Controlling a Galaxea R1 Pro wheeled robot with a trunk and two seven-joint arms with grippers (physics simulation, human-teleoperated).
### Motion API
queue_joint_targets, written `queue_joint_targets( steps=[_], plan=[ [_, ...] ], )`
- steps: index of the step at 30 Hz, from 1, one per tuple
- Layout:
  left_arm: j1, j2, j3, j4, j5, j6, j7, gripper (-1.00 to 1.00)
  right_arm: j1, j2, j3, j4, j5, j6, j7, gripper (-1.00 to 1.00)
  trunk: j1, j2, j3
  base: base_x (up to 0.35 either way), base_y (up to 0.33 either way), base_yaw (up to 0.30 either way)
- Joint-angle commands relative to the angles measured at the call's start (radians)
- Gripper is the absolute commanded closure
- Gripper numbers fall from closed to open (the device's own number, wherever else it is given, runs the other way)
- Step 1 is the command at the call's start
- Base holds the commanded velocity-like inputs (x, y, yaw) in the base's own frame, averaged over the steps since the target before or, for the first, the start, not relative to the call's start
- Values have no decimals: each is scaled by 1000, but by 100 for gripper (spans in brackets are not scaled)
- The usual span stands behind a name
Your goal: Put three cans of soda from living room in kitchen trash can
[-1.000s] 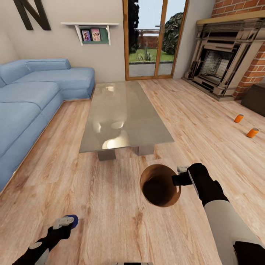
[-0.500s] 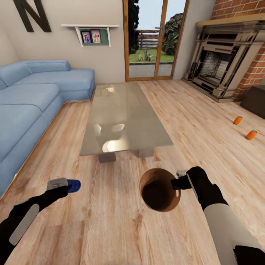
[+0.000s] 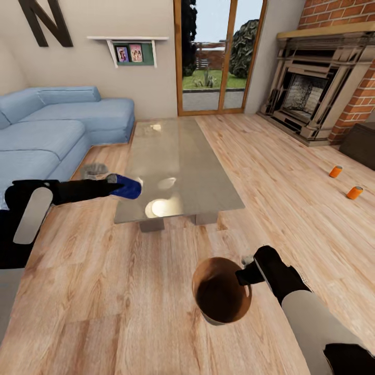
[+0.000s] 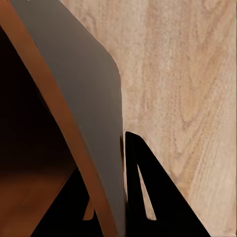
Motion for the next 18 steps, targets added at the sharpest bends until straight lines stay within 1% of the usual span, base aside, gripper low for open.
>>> queue_joint_targets(
  steps=[1, 2, 4, 5, 6, 7, 8, 9, 10, 11, 12, 13, 14, 16, 18],
  plan=[
    [-17, 0, -27, 1, -8, 0, -7, 100, -2, 2, 4, 8, -20, 3, 5, 100, 0, 0, 0, 0, 0, 0],
    [-44, -1, -80, 2, 23, 0, -19, 100, -7, 10, 12, 30, -21, 3, 5, 100, 0, 0, 0, 0, 0, 0],
    [-69, -1, -133, 3, 58, 0, -27, 100, -10, 20, 17, 47, -22, 3, 5, 100, 0, 0, 0, 0, 0, 0],
    [-95, -2, -190, 4, 102, 0, -32, 100, -18, 33, 21, 59, -21, 3, 5, 100, 0, 0, 0, 0, 0, 0],
    [-109, -2, -216, 5, 124, 0, -34, 100, -23, 40, 22, 64, -21, 3, 5, 100, 0, 0, 0, 0, 0, 0],
    [-131, -3, -260, 6, 166, 0, -37, 100, -32, 51, 24, 70, -21, 3, 5, 100, 0, 0, 0, 0, 0, 0],
    [-139, -3, -279, 6, 186, 0, -38, 100, -36, 57, 25, 72, -20, 3, 5, 100, 0, 0, 0, 0, 0, 0],
    [-151, -4, -311, 6, 216, 0, -39, 100, -42, 66, 26, 76, -20, 3, 5, 100, 0, 0, 0, 0, 0, 0],
    [-158, -4, -340, 6, 236, 0, -40, 100, -51, 73, 26, 78, -20, 3, 5, 100, 0, 0, 0, 0, 0, 0],
    [-161, -4, -353, 6, 243, 0, -40, 100, -57, 75, 26, 79, -20, 3, 5, 100, 0, 0, 0, 0, 0, 0],
    [-165, -4, -383, 6, 254, 0, -41, 100, -68, 79, 26, 81, -20, 3, 5, 100, 0, 0, 0, 0, 0, 0],
    [-166, -4, -396, 6, 257, 0, -41, 100, -73, 80, 26, 81, -20, 3, 5, 100, 0, 0, 0, 0, 0, 0],
    [-168, -3, -419, 4, 263, 0, -41, 100, -83, 82, 26, 82, -20, 3, 5, 100, 0, 0, 0, 0, 0, 0],
    [-170, 0, -433, 2, 267, 0, -42, 100, -95, 82, 26, 86, -20, 3, 5, 100, 0, 0, 0, 0, 0, 0],
    [-171, 4, -456, -4, 271, 0, -49, 100, -136, 82, 25, 133, -20, 3, 5, 100, 0, 0, 0, 0, 0, 0]
  ],
)
